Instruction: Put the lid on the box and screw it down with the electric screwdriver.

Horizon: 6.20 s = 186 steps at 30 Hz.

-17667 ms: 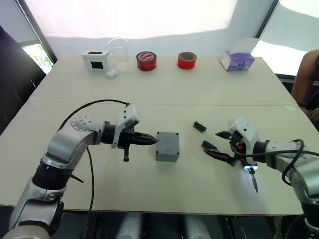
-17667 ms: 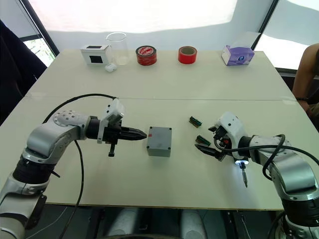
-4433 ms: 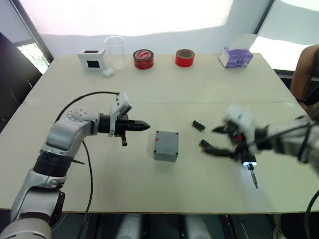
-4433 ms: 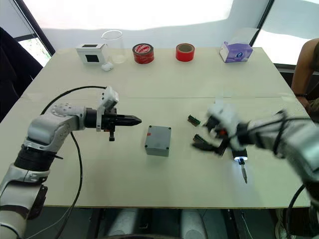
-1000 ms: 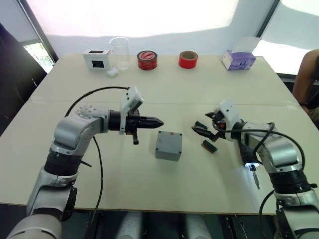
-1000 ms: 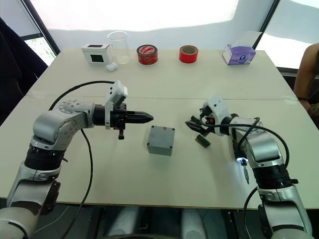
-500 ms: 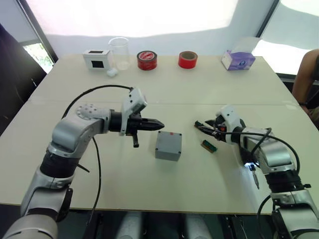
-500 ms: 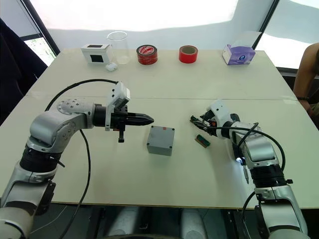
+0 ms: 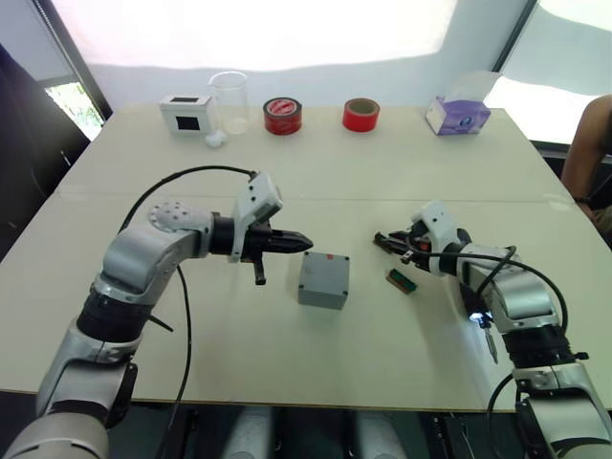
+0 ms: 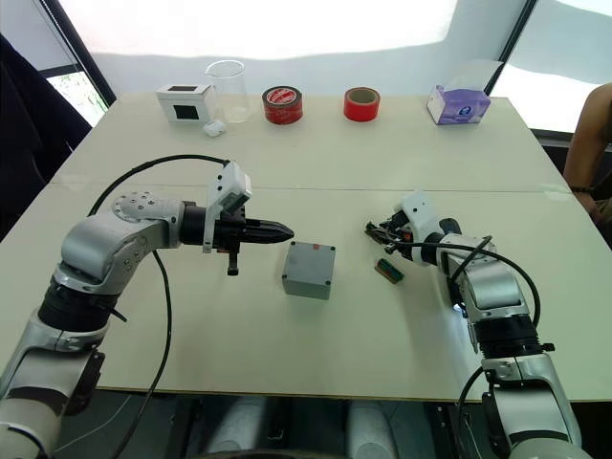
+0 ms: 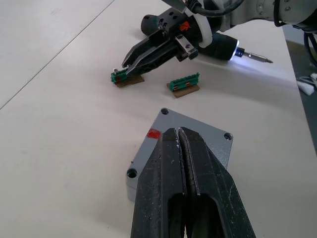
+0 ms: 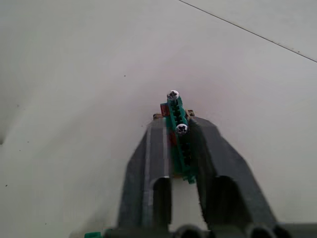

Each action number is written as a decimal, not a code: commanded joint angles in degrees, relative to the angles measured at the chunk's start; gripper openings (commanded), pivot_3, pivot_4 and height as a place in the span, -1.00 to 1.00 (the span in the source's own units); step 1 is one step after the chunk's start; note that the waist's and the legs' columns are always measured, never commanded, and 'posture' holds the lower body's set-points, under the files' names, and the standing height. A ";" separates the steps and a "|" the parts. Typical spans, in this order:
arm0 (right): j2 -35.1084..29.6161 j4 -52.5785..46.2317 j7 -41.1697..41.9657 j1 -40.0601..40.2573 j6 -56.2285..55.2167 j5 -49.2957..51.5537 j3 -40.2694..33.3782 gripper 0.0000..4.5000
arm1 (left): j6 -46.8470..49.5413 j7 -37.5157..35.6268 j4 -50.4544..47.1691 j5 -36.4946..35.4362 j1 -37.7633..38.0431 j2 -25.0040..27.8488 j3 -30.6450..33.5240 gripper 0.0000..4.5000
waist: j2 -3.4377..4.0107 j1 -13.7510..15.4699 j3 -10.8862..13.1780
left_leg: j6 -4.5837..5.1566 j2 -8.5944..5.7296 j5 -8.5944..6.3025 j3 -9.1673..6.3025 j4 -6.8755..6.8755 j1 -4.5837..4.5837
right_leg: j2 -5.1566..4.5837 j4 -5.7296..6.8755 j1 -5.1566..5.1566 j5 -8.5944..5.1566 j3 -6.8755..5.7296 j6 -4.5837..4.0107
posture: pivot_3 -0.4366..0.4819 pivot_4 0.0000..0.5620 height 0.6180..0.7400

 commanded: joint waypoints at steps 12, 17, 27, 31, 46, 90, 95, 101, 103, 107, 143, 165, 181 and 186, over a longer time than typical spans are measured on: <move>-1.06 -2.64 0.08 -0.53 -1.58 0.51 -2.89 -0.98 | -1.13 -0.05 0.53 0.48 0.38 0.30 0.34 -1.00 | 0.00 -0.02 0.00 | 0.03 0.00 -0.02 0.00 0.00 0.00 | 0.00 0.00 0.00 0.00 0.00 0.00 | -0.05 -0.47 1.00; -1.32 -6.56 0.02 -0.40 1.35 2.42 -4.84 -0.98 | -1.51 -0.10 1.49 0.84 1.06 0.48 0.50 -1.00 | 0.00 0.00 0.00 | 0.03 0.00 -0.02 0.00 0.00 0.00 | 0.00 0.00 0.00 0.00 0.00 0.00 | -0.05 -0.47 1.00; -1.53 -23.35 2.80 0.74 8.30 9.38 -4.77 -0.98 | -2.36 -1.23 4.70 1.36 2.11 1.68 0.89 -1.00 | 0.01 -0.02 0.00 | 0.17 0.00 -0.10 -0.01 0.00 0.00 | 0.00 0.00 -0.01 0.00 0.00 0.00 | -0.05 -0.47 1.00; -1.47 -29.90 4.42 3.73 10.35 10.72 -0.70 -0.98 | -2.67 -2.50 5.30 1.38 2.35 2.99 0.46 -1.00 | 0.01 -0.13 0.00 | 0.21 0.03 -0.12 -0.04 -0.03 0.00 | 0.03 -0.01 -0.01 0.00 -0.01 0.00 | -0.05 -0.47 1.00; -1.53 -30.50 3.99 5.58 11.21 10.42 2.26 -0.98 | -1.32 -1.58 2.80 0.28 3.58 2.05 0.32 -1.00 | 0.00 0.10 0.00 | 0.26 -0.03 -0.15 -0.07 0.02 0.00 | -0.01 -0.01 0.04 0.00 -0.02 0.00 | -0.05 -0.47 1.00; -21.53 -17.54 -4.17 -11.94 58.54 22.02 -20.54 1.00 | -3.67 -7.61 -4.13 -2.93 -1.49 0.25 -2.59 -1.00 | 0.04 0.05 0.01 | 0.25 -0.10 -0.16 -0.10 -0.10 -0.01 | -0.17 -0.17 0.08 0.00 -0.04 -0.01 | -0.05 -0.47 1.00; -37.80 -16.25 2.39 -7.69 58.88 23.13 -7.96 1.00 | -7.64 -10.25 -4.03 -0.63 -2.31 0.50 -6.17 -1.00 | 0.09 0.04 0.01 | 0.31 -0.05 -0.19 -0.02 -0.28 -0.01 | -0.26 -0.30 0.01 -0.02 0.00 -0.04 | -0.05 -0.47 1.00; -36.85 -11.29 5.52 -7.01 59.60 23.84 -1.47 1.00 | -10.61 -9.31 -3.26 2.31 -1.92 -0.86 -8.06 -1.00 | 0.09 -0.88 0.01 | 0.45 -0.04 -0.27 0.11 -0.17 0.06 | -0.22 -0.27 0.08 0.00 0.04 -0.01 | -0.05 -0.47 1.00; -35.51 -8.61 5.15 -7.53 59.88 23.06 -0.21 1.00 | -10.63 -8.67 -3.60 2.51 -1.24 -1.21 -8.05 -1.00 | 0.09 -0.94 0.01 | 0.47 -0.04 -0.29 0.11 -0.17 0.05 | -0.22 -0.27 0.07 0.00 0.04 -0.01 | -0.05 -0.47 1.00; -34.19 -5.78 5.39 -9.26 58.74 22.06 2.84 1.00 | -9.14 -6.50 -5.03 1.91 0.05 -1.86 -7.28 -1.00 | 0.10 -1.01 0.02 | 0.50 -0.06 -0.30 0.12 -0.16 0.04 | -0.23 -0.27 0.06 0.00 0.04 0.00 | -0.05 -0.47 1.00; -10.85 -5.49 -14.25 -20.13 36.80 12.65 -21.15 -0.20 | -1.30 13.85 4.46 -7.91 -1.42 -11.26 12.42 -1.00 | 0.29 -1.11 0.12 | 0.02 -0.10 -0.02 0.21 -0.01 -0.33 | -0.17 0.07 -0.52 0.12 0.25 0.22 | -0.05 -0.47 1.00; 17.82 -42.40 -15.42 6.86 7.87 20.43 -5.65 -0.20 | -6.89 -4.66 4.87 3.37 2.14 1.87 -6.39 -1.00 | 0.12 -1.38 0.03 | -0.10 -0.12 0.08 0.24 -0.68 -0.19 | -0.05 -0.01 -0.65 0.08 0.33 0.13 | -0.05 -0.47 1.00; 16.21 -36.24 -14.64 7.64 -1.61 13.03 -1.70 -0.20 | -12.35 -3.72 7.28 10.49 3.71 -0.15 -9.95 -1.00 | 0.11 -1.10 0.02 | -0.14 -0.09 0.10 0.21 -0.67 -0.13 | -0.02 -0.02 -0.56 0.08 0.32 0.13 | -0.05 -0.47 1.00; 15.93 -34.71 -14.46 8.29 -3.84 11.97 -1.69 -0.20 | -12.27 -3.95 6.86 10.96 4.31 -0.31 -9.89 -1.00 | 0.09 -1.14 0.01 | -0.04 -0.08 0.04 0.21 -0.68 0.09 | -0.01 -0.04 -0.34 0.08 0.31 0.13 | -0.05 -0.47 1.00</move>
